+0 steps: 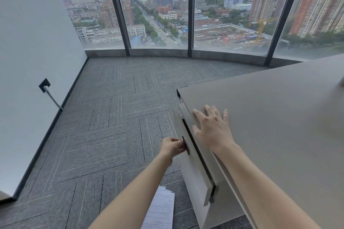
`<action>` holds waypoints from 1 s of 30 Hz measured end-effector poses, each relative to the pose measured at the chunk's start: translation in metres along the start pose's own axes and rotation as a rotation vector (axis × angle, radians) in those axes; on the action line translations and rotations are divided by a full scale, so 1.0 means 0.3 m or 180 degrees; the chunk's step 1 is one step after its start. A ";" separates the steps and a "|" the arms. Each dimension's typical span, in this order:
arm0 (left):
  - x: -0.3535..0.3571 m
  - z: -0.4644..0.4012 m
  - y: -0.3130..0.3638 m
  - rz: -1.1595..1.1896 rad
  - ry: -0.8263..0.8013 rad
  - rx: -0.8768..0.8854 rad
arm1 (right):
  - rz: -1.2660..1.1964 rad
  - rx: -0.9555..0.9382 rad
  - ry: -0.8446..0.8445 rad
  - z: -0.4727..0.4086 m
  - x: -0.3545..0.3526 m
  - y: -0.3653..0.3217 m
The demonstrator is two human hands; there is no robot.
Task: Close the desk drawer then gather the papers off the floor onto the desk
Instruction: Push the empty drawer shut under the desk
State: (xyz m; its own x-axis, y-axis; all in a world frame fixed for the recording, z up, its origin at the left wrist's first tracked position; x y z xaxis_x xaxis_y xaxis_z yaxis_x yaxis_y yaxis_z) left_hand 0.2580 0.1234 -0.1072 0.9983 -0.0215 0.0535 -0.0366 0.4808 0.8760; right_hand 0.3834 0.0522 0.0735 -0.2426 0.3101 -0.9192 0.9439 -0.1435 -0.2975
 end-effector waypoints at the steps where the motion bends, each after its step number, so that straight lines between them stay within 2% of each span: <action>1: 0.013 -0.002 -0.002 0.0045 -0.0038 0.0010 | 0.0007 0.0004 0.0004 -0.001 0.000 -0.001; 12: 0.092 -0.035 -0.031 0.0405 -0.0176 -0.0063 | 0.0154 0.0017 0.0072 -0.008 0.003 -0.011; 16: 0.093 -0.035 -0.030 0.0404 -0.0098 -0.0086 | 0.0235 0.0030 0.0070 -0.006 0.010 -0.016; 21: 0.096 -0.029 -0.025 0.0241 -0.0243 -0.0210 | 0.0205 0.0032 0.0072 -0.002 0.011 -0.016; 30: 0.099 -0.062 -0.052 0.0300 -0.0264 -0.0915 | 0.0208 0.0006 0.0073 -0.006 0.010 -0.017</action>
State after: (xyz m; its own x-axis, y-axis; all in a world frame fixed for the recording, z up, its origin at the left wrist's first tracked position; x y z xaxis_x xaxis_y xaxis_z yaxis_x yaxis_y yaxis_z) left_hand 0.2889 0.1315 -0.1280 0.9837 -0.0309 0.1773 -0.1028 0.7120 0.6946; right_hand 0.3782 0.0556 0.0726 -0.1753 0.3215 -0.9305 0.9571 -0.1658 -0.2376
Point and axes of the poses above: each hand's wrist, its own z-axis away from the middle knuckle, its own x-axis out of the palm, y = z × x, the point moved 9 cm from there along -z, towards the middle knuckle, and after that the axes turned 8 degrees about y, right-handed, at the moved point
